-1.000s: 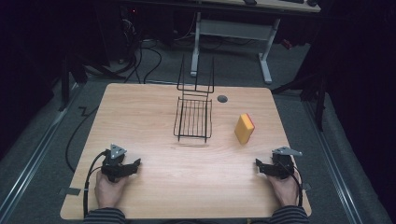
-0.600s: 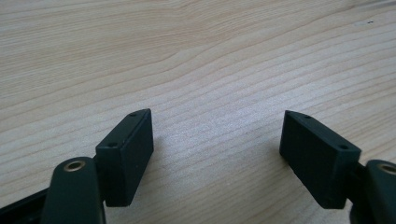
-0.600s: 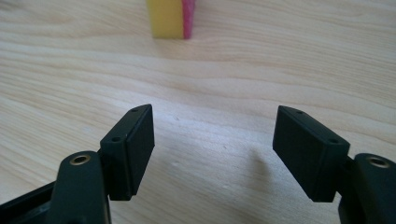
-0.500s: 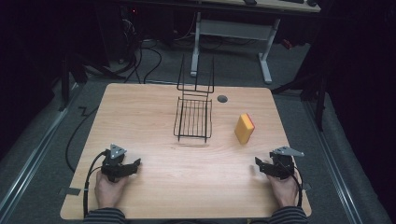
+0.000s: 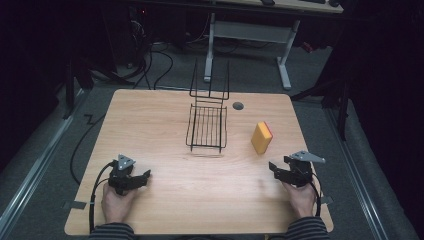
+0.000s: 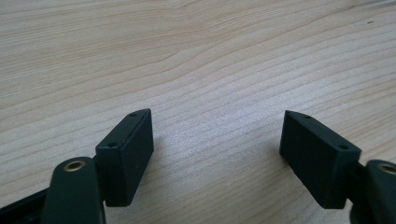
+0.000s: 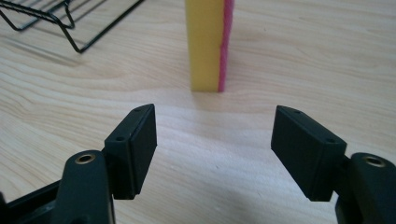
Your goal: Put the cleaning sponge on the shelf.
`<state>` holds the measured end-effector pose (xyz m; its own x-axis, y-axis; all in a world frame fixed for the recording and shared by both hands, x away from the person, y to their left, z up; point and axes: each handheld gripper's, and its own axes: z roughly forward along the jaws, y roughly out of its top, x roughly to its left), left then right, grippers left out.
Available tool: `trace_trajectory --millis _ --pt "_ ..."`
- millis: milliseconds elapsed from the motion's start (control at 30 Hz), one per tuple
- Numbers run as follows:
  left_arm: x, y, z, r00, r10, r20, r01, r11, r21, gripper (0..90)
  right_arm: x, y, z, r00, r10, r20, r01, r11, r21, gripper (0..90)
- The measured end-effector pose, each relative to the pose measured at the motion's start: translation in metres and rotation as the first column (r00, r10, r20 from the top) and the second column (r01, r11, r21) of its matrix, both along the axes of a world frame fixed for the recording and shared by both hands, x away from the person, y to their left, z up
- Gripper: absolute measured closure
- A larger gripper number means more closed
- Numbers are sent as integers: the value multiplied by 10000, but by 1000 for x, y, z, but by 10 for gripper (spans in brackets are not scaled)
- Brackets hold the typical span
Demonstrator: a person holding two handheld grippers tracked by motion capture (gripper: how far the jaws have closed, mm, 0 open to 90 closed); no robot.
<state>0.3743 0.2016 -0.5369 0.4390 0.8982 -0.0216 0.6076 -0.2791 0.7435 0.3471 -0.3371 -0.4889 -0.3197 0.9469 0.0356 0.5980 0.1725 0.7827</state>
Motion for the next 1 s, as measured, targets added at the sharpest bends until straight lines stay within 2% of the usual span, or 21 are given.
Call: trace_trajectory --millis 467,1000 --pt "0 0 0 10000 -5 -4 5 10000 -3 263 17 18 19 9986 362 390 -357 9993 -138 314" --pt "0 0 0 10000 -6 -4 6 10000 -4 263 45 23 30 9987 4 511 -8 10000 76 313"
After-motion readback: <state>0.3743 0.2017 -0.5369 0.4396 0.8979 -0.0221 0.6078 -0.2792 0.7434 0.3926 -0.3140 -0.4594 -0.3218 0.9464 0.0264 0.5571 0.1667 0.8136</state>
